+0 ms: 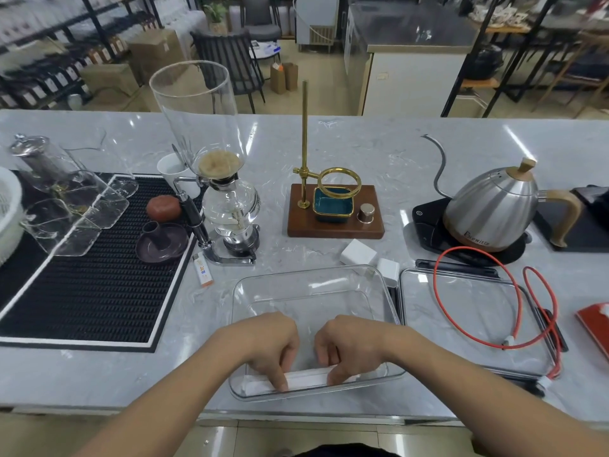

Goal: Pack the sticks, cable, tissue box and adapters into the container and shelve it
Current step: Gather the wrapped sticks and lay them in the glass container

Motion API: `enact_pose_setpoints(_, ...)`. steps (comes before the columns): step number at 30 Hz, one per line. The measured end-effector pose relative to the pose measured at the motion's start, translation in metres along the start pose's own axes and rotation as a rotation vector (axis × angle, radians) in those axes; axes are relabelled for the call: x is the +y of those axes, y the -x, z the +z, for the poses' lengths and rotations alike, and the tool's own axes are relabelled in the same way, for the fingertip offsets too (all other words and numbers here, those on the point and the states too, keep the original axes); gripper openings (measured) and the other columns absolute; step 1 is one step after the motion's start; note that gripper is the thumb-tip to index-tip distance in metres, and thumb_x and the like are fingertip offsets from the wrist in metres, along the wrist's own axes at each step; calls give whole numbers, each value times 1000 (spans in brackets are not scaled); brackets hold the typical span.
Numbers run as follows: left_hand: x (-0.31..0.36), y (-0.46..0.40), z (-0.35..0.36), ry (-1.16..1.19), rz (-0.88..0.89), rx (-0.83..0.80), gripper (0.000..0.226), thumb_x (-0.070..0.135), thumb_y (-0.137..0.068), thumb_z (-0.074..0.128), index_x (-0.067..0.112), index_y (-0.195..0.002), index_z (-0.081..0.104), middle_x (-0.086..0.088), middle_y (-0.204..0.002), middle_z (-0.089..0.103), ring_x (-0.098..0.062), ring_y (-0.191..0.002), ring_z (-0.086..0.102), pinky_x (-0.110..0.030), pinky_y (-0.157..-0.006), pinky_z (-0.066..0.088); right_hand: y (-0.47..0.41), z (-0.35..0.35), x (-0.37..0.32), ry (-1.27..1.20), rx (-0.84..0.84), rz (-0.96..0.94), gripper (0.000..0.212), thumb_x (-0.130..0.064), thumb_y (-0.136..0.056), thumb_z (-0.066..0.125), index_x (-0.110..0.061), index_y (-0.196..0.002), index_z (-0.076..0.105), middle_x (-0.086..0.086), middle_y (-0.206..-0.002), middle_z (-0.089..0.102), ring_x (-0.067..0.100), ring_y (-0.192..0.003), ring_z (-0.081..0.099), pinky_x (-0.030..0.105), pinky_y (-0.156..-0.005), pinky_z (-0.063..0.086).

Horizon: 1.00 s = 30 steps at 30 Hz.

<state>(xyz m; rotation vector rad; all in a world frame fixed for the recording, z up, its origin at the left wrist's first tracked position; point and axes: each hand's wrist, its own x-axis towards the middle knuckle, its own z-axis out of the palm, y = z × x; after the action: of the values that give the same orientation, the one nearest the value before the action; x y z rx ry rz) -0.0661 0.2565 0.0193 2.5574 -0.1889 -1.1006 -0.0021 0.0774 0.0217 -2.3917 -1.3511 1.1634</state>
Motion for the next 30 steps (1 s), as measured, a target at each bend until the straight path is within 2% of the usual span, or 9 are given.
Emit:
enact_pose_setpoints(3, 1, -1, 3, -4, 5, 16, 27, 30, -67, 89, 14, -80, 72, 2, -71, 66, -10, -58, 54, -27, -58, 47, -2, 2, 1, -20, 10, 5, 24, -24, -76, 80, -12, -93, 68, -5, -81, 61, 15, -74, 56, 27, -69, 48)
enact_pose_setpoints(7, 1, -1, 3, -5, 4, 25, 27, 30, -66, 89, 13, -79, 73, 0, -71, 68, -9, -54, 52, -23, -54, 44, -2, 3, 3, -37, 13, 11, 22, -22, -75, 81, -13, -90, 68, -3, -80, 63, 15, -73, 57, 26, -67, 47)
enact_pose_setpoints(11, 6, -1, 4, -50, -16, 32, 24, 28, -67, 89, 14, -73, 70, 3, -63, 61, -7, -48, 49, -23, -52, 43, -4, 6, 5, -52, 27, 20, 18, -17, -75, 81, -12, -86, 68, 0, -78, 66, 21, -70, 61, 32, -69, 53)
enact_pose_setpoints(14, 10, -3, 7, -127, -28, 57, 33, 27, -65, 89, 19, -59, 57, 1, -63, 62, -16, -56, 55, -27, -59, 46, -5, 9, 3, -32, 41, 12, 15, -15, -75, 81, -11, -84, 69, -3, -75, 63, 16, -69, 56, 27, -66, 48)
enact_pose_setpoints(16, 9, -4, 8, -152, -35, 78, 38, 28, -64, 89, 20, -55, 53, 1, -66, 64, -17, -61, 57, -29, -62, 49, -6, 9, 3, -39, 51, 14, 15, -14, -75, 81, -11, -83, 69, 1, -80, 68, 15, -71, 55, 26, -67, 47)
enact_pose_setpoints(22, 8, 0, 11, -112, -49, 104, 32, 27, -64, 90, 21, -60, 59, 1, -69, 66, -15, -63, 58, -28, -62, 48, -2, 11, 4, -37, 87, 6, 11, -16, -77, 78, -13, -86, 72, 5, -87, 73, 14, -72, 57, 28, -72, 50)
enact_pose_setpoints(24, 8, 2, 11, -81, -55, 108, 26, 28, -65, 89, 20, -66, 65, -2, -72, 70, -16, -62, 59, -28, -62, 48, 2, 9, 5, -11, 103, -7, 3, -14, -79, 73, -15, -77, 72, 0, -73, 70, 14, -67, 56, 29, -72, 52)
enact_pose_setpoints(27, 6, 4, 12, -80, -56, 137, 23, 32, -69, 86, 20, -65, 67, -5, -76, 75, -19, -69, 68, -28, -66, 52, 6, 8, 6, -3, 133, -7, 24, -11, -79, 64, -22, -59, 57, -5, -55, 54, 14, -59, 49, 31, -70, 51)
enact_pose_setpoints(30, 7, 7, 17, -109, -60, 181, 29, 33, -73, 83, 23, -58, 60, 1, -68, 69, -19, -84, 69, -29, -71, 52, 8, 11, 5, -16, 145, -7, 13, -12, -79, 64, -21, -70, 68, -2, -70, 68, 17, -68, 60, 33, -73, 54)
